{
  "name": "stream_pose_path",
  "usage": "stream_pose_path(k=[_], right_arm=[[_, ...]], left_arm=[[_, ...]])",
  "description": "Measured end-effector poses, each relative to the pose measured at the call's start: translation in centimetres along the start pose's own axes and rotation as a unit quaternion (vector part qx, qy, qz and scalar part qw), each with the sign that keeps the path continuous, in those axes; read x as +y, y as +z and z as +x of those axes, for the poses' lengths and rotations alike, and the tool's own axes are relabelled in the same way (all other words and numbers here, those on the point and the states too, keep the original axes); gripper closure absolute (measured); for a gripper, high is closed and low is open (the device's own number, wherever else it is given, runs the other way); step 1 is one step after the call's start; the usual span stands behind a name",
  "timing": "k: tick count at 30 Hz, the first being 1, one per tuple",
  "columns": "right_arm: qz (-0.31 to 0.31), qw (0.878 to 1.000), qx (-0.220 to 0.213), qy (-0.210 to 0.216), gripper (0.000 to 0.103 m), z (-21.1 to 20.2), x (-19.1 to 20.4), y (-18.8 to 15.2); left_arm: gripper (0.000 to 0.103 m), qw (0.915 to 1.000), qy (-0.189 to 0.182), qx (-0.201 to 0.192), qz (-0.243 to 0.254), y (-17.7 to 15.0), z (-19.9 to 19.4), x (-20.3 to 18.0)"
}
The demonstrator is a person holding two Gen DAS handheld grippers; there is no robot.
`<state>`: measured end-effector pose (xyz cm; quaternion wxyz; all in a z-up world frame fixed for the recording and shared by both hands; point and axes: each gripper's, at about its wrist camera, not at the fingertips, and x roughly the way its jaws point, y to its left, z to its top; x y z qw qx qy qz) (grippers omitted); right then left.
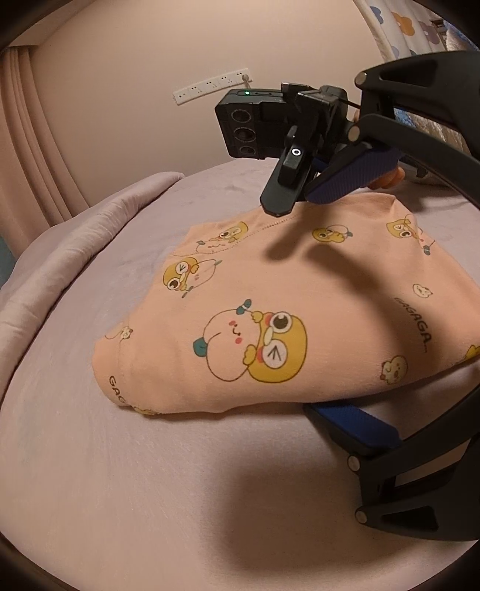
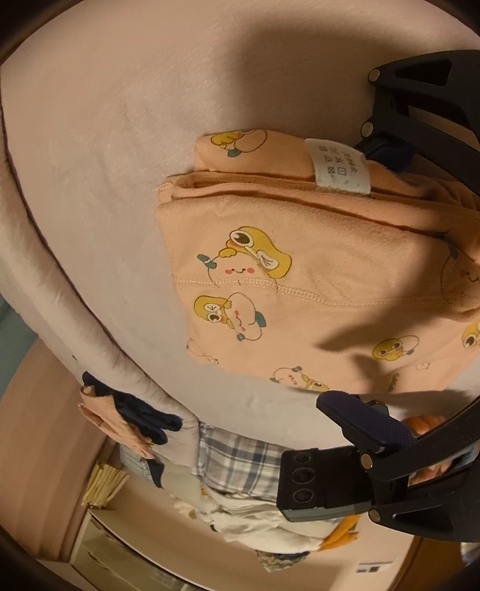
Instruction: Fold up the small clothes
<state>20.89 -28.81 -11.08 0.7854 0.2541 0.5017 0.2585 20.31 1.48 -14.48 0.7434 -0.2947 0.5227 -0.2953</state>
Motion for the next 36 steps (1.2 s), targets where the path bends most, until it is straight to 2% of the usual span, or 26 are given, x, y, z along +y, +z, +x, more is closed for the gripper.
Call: stream_pose_path(k=[11,20,23,31,36], right_arm=[[-0.008,1.0,0.0,-0.01,0.002,0.3,0.1,0.3],[-0.011,1.0,-0.001,-0.015,0.006,0.3,0.0,0.4],[-0.011,1.0,-0.002,-0.017,0.01,0.3,-0.1,0.5],[0.003,1.0,-0.008,-0.024,0.031,-0.1,-1.0,0.6],[0.006,1.0,-0.011,-0.027,0.035,-0.1,-1.1,0.6]], left_arm=[[0.003,0.9999,0.013,-0.001,0.008,-0.1,0.2,-0.4],[0.001,0.9999,0.006,-0.008,0.002,0.0,0.4,-0.2],[0.001,0.9999,0.005,-0.009,0.001,0.1,0.4,-0.1],[0.001,0.9999,0.009,-0.008,0.007,0.2,0.6,-0.2],[0.002,0.9999,0.009,-0.008,0.005,0.3,0.7,-0.2]])
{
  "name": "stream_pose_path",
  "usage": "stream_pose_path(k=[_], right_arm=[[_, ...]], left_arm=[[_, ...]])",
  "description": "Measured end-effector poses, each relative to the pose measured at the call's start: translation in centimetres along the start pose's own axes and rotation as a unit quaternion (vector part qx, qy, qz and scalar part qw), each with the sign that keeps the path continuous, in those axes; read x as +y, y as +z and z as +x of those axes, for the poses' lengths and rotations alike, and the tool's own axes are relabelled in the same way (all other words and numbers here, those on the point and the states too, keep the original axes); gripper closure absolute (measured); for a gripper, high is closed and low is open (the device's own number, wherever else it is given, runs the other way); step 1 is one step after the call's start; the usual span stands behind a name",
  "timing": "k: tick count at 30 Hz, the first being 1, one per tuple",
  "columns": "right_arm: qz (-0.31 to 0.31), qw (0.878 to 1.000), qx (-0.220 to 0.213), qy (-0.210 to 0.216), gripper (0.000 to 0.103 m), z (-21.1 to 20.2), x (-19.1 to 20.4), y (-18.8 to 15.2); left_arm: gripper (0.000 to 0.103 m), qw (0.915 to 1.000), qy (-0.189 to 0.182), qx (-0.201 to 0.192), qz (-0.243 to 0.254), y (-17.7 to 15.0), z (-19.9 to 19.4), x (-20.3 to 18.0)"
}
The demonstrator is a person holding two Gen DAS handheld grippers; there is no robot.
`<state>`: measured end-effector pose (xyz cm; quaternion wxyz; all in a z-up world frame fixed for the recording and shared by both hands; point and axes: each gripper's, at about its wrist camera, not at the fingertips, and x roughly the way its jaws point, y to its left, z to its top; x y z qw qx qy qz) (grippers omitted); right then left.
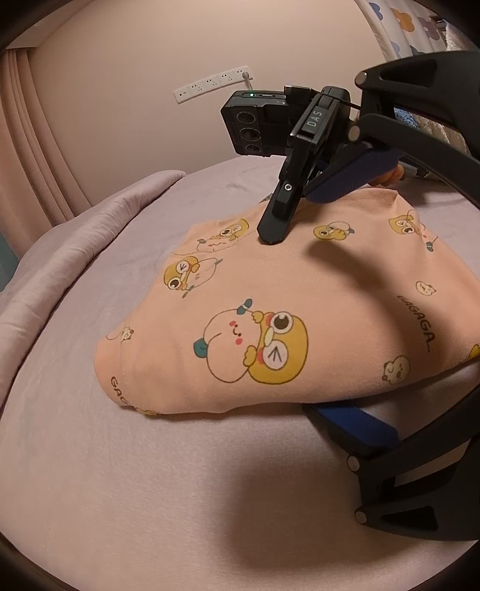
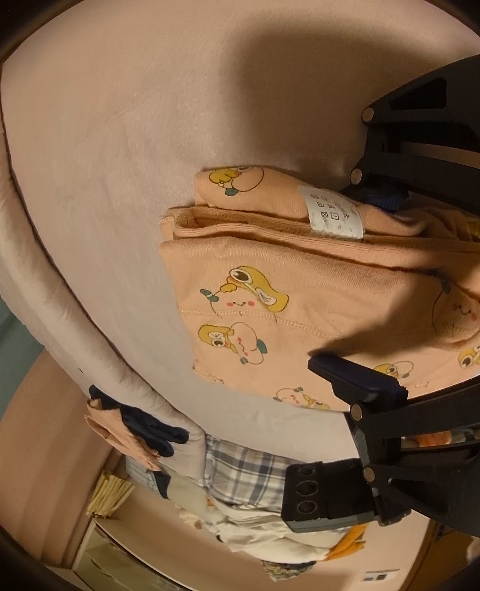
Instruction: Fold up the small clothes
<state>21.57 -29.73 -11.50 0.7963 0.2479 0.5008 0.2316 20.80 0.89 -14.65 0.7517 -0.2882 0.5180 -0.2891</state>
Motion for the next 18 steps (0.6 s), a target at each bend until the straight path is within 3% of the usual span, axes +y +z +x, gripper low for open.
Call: stream_pose_path(k=[4,7,14,18], right_arm=[[-0.005,1.0,-0.005,-0.02,0.049,0.1,0.1,0.0],[-0.001,1.0,-0.012,-0.022,0.054,0.2,0.1,-0.2],[-0.008,0.999,-0.02,-0.034,0.063,0.1,0.6,-0.4],[-0.012,0.999,-0.022,-0.036,0.066,0.0,0.9,-0.6]], left_arm=[[0.004,0.9998,0.016,0.003,0.007,0.2,0.0,-0.2],[0.01,0.9996,0.028,0.001,0.009,0.2,0.0,-0.2],[0.051,0.9987,0.037,-0.01,-0.033,0.5,-0.8,1.8],[0.054,0.9988,0.036,-0.011,-0.031,0.4,-0.8,1.8]])
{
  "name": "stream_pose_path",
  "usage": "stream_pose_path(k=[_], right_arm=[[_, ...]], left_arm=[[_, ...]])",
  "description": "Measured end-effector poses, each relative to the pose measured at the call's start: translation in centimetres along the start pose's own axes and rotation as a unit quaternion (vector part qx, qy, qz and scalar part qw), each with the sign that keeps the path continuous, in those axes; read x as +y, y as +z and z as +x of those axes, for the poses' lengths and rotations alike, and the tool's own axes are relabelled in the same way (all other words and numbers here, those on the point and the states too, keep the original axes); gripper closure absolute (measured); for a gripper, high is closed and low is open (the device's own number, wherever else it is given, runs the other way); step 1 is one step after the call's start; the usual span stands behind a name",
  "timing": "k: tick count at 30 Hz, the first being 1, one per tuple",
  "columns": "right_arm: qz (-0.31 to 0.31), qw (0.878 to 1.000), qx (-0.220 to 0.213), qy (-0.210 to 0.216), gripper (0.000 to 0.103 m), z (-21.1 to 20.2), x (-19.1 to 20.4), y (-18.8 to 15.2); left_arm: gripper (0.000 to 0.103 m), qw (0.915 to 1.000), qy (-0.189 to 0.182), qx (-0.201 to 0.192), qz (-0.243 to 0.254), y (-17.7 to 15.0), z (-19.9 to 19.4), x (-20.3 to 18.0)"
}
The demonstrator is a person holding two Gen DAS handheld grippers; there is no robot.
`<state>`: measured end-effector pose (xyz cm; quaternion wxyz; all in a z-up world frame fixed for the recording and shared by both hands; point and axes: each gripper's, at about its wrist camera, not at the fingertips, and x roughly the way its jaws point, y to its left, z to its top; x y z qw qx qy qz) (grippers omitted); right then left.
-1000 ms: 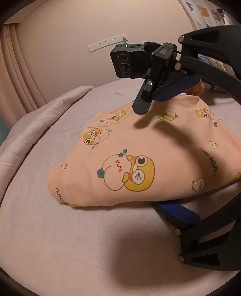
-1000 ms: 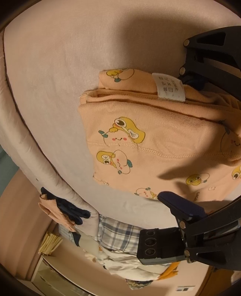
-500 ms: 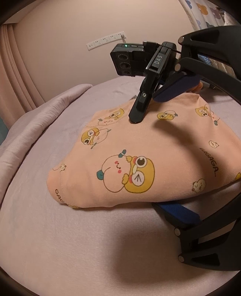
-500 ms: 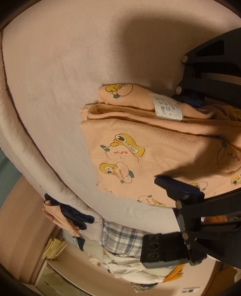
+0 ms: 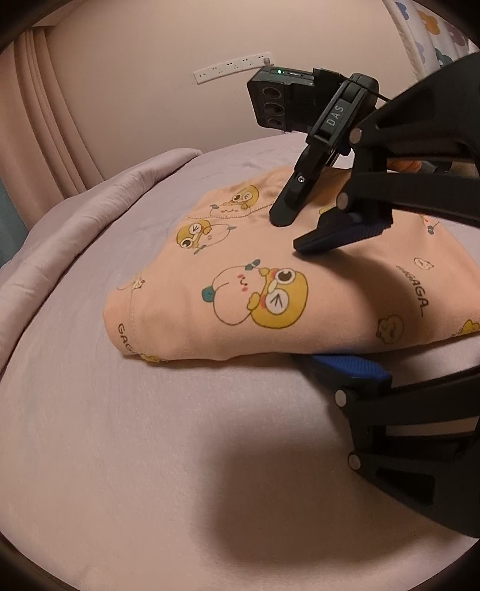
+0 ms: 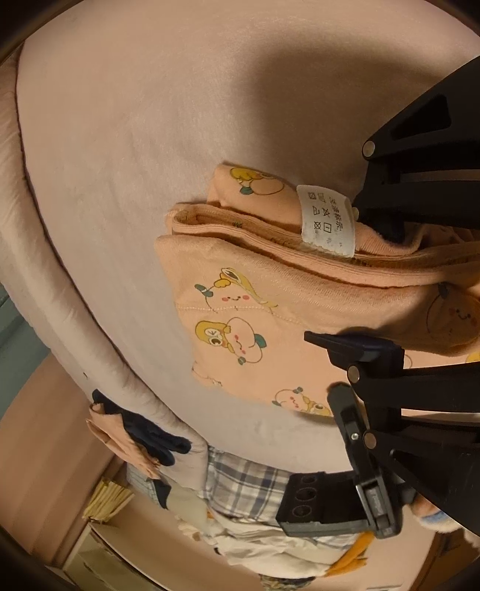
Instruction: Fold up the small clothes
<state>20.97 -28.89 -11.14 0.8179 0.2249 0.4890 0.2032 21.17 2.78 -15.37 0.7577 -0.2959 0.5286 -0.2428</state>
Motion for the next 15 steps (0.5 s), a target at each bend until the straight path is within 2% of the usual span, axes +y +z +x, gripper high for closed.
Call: stream_pose_path(k=[2,5,8,15], right_arm=[[-0.006,1.0,-0.003,-0.005,0.067,-0.1,0.4,-0.1],[-0.016,1.0,-0.009,-0.008,0.069,-0.3,0.9,-0.3],[-0.025,1.0,-0.016,-0.008,0.07,-0.6,1.5,-0.4],[-0.044,0.999,-0.023,-0.001,0.071,-0.9,3.1,-0.8]], left_arm=[[0.055,1.0,0.001,0.002,0.007,0.1,0.1,-0.4],[0.065,1.0,0.005,-0.001,0.008,0.1,-0.1,-0.5],[0.07,1.0,0.004,-0.007,0.003,0.0,-0.3,-0.3],[0.075,0.9994,0.013,-0.016,0.026,-0.4,-0.9,-1.5]])
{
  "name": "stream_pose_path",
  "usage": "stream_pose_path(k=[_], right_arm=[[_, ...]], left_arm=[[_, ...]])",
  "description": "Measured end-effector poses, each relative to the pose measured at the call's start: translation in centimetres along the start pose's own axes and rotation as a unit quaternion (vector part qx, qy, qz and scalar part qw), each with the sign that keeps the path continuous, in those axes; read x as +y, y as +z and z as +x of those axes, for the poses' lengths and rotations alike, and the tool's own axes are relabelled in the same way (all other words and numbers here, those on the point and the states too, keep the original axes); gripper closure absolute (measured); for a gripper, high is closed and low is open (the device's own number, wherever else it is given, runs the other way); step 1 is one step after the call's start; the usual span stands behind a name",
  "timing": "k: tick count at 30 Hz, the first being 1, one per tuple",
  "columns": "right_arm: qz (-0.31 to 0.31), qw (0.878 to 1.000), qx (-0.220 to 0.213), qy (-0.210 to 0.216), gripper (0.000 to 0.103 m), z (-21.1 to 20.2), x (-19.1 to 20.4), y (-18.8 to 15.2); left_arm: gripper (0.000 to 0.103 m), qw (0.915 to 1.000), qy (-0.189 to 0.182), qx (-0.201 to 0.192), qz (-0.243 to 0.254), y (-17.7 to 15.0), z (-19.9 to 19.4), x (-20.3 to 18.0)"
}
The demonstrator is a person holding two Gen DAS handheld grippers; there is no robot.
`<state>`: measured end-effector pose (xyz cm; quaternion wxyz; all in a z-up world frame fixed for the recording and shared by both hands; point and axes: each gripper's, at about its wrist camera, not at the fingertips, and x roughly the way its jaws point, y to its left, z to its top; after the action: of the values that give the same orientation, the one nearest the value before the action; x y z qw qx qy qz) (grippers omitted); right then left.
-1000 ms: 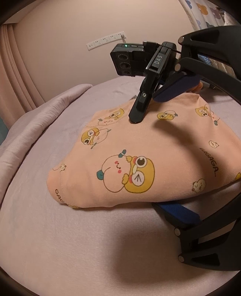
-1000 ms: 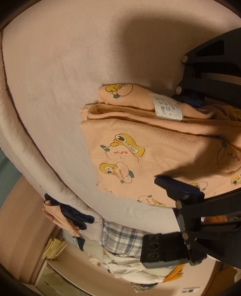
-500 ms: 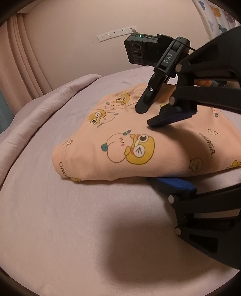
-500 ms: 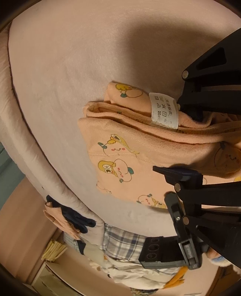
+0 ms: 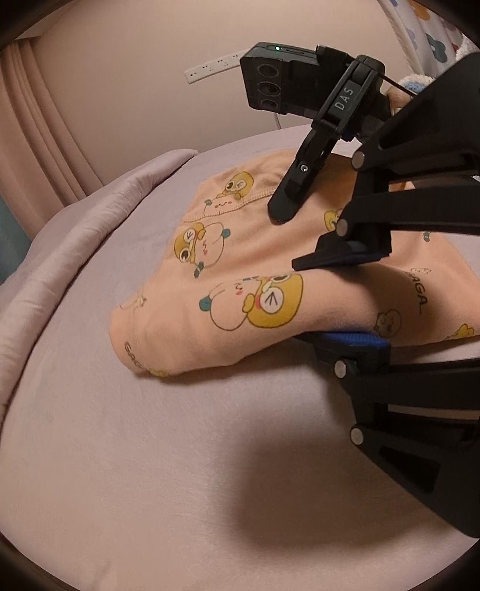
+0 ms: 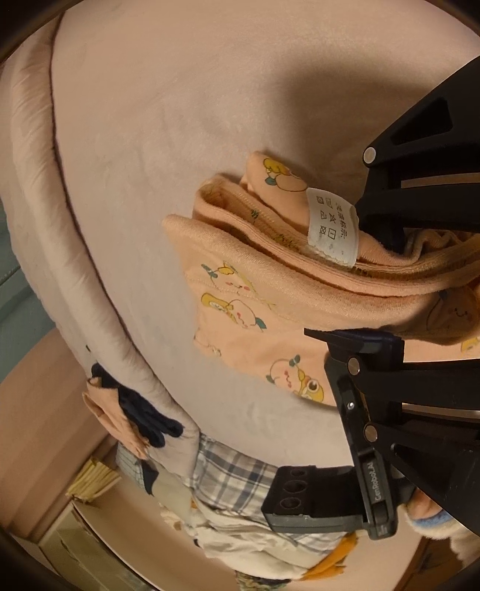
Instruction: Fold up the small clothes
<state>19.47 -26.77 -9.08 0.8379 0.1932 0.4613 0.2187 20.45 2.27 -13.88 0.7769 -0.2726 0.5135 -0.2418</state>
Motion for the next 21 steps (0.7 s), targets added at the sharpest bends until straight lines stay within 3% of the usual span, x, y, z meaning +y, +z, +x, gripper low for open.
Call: stream_pose_path(k=[21], right_arm=[[-0.021,0.999,-0.015,0.025,0.072,-2.0,4.4,-2.4]], left_arm=[[0.076,0.9994,-0.001,-0.033,0.01,-3.4,-3.6,-1.8]])
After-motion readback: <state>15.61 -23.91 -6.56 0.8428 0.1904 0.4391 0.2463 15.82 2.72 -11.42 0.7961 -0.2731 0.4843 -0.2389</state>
